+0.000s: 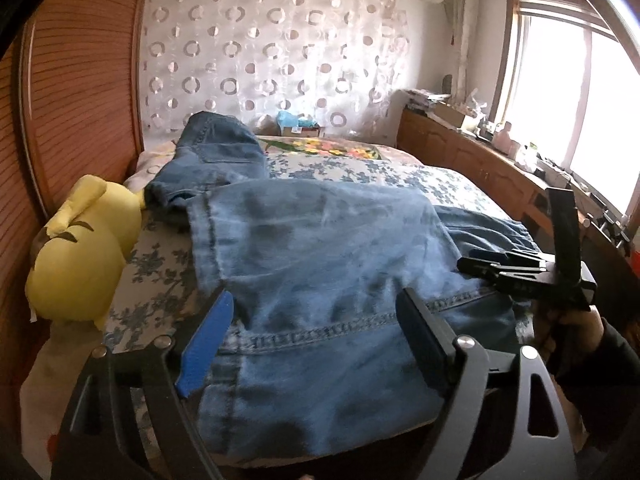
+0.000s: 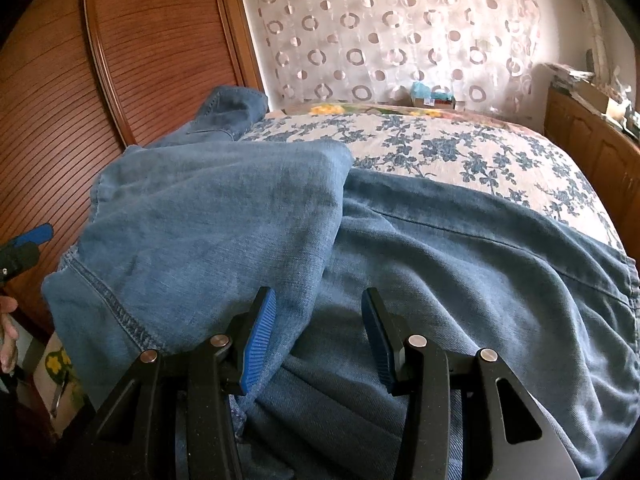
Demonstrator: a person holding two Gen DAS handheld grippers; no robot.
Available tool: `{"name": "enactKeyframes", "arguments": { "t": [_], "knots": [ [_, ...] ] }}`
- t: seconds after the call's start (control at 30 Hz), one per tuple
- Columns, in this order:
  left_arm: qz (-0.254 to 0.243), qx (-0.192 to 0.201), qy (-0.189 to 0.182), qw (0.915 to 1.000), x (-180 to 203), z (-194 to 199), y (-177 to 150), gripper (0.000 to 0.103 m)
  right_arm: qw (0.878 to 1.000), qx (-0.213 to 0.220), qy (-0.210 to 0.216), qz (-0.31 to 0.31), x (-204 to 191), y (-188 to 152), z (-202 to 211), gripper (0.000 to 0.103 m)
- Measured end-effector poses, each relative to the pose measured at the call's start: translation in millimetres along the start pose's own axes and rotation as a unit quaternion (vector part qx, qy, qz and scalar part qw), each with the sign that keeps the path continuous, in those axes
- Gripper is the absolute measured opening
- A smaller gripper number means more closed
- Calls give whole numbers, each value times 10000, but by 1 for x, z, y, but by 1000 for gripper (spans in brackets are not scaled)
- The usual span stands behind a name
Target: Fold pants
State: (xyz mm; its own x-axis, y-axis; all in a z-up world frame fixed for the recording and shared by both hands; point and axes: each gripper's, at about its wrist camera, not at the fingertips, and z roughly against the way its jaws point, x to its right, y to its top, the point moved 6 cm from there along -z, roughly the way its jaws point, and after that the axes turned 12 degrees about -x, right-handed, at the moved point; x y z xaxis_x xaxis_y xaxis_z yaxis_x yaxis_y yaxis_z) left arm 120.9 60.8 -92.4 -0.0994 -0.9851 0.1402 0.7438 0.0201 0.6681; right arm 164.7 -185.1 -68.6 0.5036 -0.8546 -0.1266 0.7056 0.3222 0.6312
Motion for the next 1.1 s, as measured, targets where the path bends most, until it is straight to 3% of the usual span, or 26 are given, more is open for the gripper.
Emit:
{"name": "enactKeyframes", "arguments": {
  "t": [0.37,0.53,0.77,0.83,0.87,1.1],
  "knots": [
    [-317,27,52,9995,37,-8,11,84,10000,-7,-87,-18,-1,-2,1,46],
    [-387,-5,-75,9992,51,-10,7,84,9987,135,-479,48,9,-8,24,47],
    [-566,-55,-213,9982,73,-8,-1,84,9940,560,-905,-258,57,-38,93,47],
    [-585,-59,-265,9979,78,-7,-2,84,9920,625,-1037,-356,76,-53,110,56],
    [-604,-63,-294,9977,81,-8,-3,84,9911,636,-1096,-418,84,-61,116,61],
    [-683,-173,-438,9966,96,-17,-7,84,9776,371,-1806,-1013,151,-117,138,61]
  ]
}}
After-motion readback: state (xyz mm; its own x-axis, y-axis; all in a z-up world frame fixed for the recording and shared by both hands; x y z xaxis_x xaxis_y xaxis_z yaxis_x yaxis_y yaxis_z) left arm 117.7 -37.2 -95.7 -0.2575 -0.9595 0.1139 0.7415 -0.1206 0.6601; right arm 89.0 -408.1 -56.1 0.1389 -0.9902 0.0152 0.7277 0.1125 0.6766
